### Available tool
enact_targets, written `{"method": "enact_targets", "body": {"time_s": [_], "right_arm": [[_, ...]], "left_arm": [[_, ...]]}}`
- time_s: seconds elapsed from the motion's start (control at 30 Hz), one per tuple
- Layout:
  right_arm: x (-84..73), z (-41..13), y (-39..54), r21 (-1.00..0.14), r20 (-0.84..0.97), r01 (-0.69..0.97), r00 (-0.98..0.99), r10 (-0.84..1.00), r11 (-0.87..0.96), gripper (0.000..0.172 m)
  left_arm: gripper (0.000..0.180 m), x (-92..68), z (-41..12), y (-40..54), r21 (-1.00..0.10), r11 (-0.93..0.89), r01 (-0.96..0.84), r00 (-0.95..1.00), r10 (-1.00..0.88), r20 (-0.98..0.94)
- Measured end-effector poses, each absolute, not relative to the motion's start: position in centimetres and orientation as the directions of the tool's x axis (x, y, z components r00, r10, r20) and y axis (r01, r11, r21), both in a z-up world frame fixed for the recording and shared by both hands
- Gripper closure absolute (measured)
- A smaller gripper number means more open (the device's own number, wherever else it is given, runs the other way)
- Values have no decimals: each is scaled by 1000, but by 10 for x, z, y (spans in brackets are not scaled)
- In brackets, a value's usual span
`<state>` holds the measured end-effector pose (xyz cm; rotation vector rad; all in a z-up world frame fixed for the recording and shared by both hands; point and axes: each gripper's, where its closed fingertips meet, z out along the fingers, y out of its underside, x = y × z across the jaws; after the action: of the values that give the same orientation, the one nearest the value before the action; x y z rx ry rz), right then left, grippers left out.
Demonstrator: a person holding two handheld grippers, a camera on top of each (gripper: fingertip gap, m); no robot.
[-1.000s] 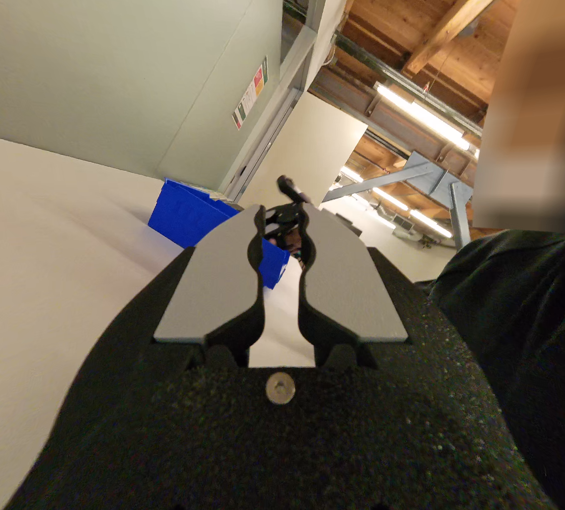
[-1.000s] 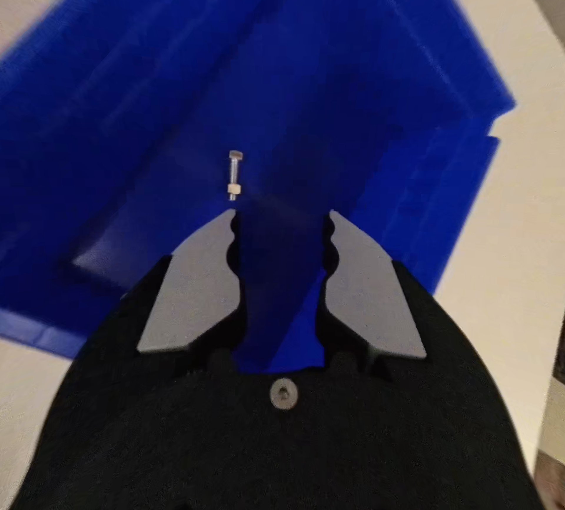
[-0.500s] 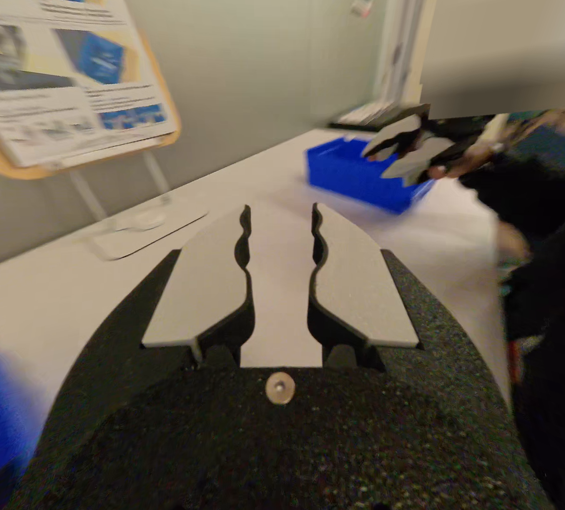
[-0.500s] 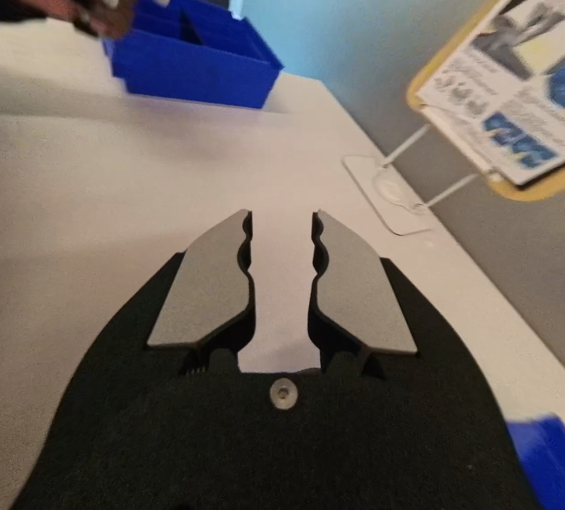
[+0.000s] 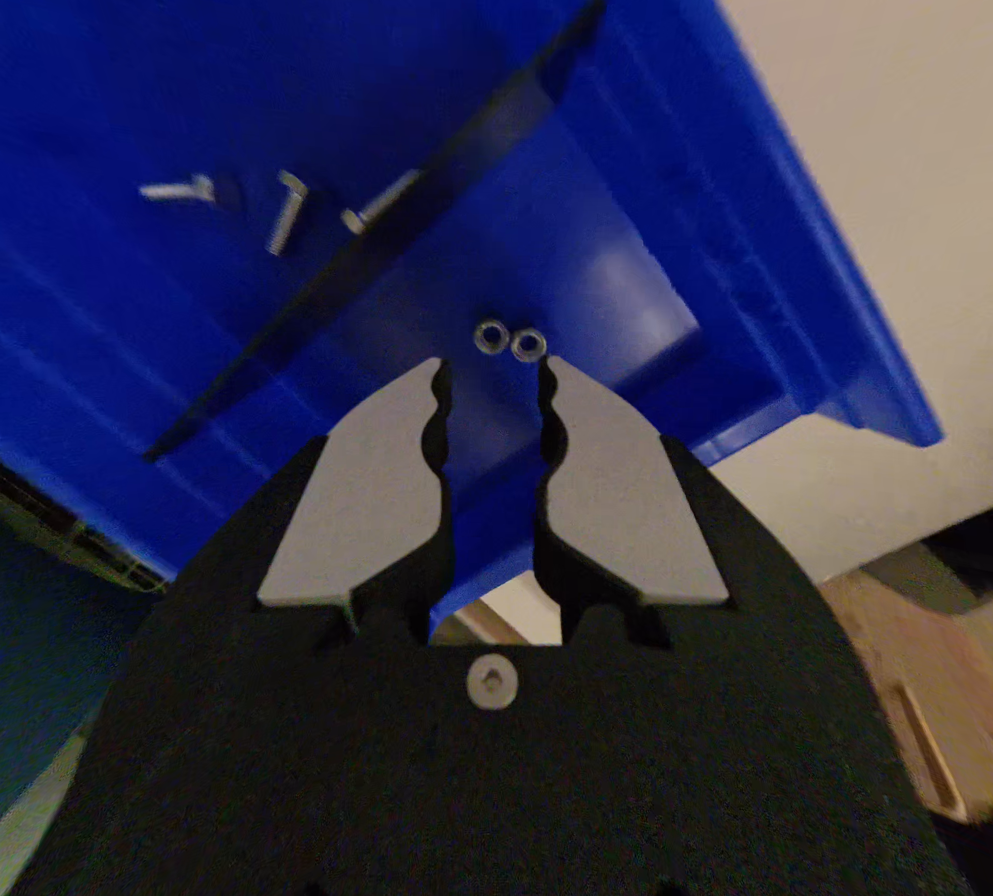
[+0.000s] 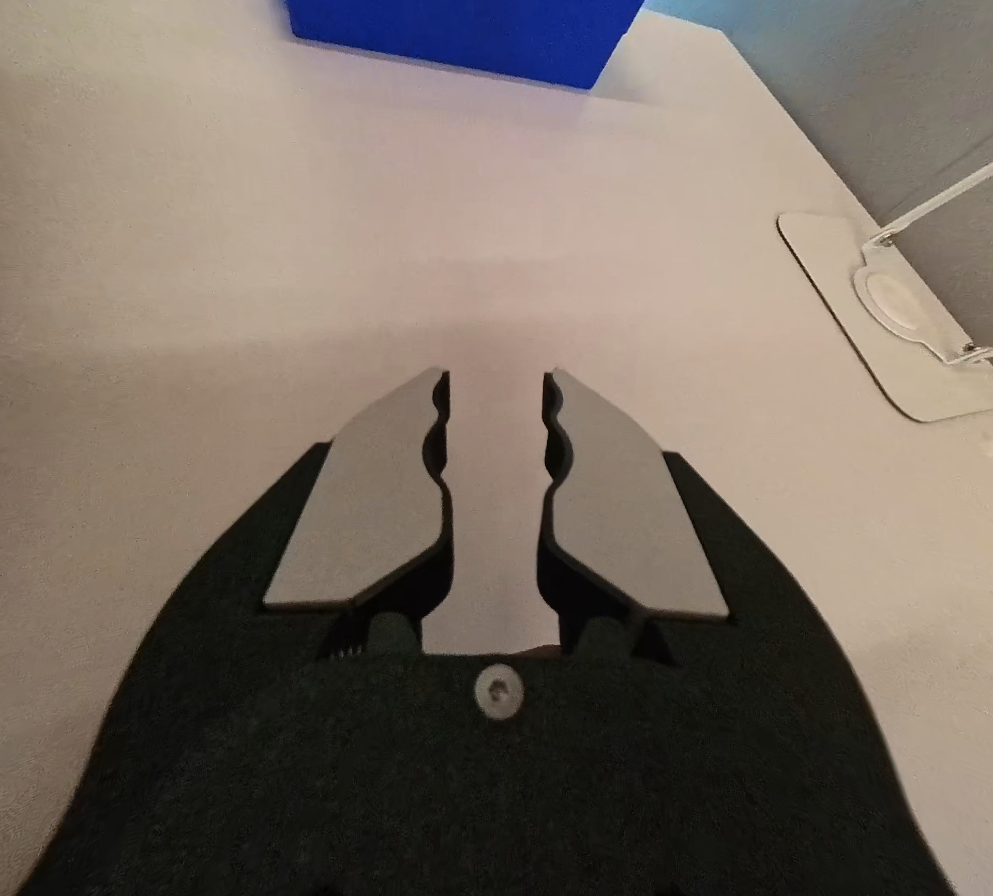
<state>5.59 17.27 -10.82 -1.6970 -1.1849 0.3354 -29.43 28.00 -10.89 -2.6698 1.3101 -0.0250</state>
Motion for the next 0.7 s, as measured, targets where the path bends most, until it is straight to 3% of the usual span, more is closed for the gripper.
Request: {"method": "enact_targets", "body": {"time_s": [0.2, 0.7], "right_arm": [[74, -119, 162, -865, 228, 496, 522, 822, -75, 145], [68, -124, 157, -863, 239, 502, 494, 836, -50, 145]], "left_arm": [[148, -299, -144, 279, -28, -606, -795, 607, -792, -68], [159, -294, -161, 278, -115, -733, -671, 719, -680, 141]]}}
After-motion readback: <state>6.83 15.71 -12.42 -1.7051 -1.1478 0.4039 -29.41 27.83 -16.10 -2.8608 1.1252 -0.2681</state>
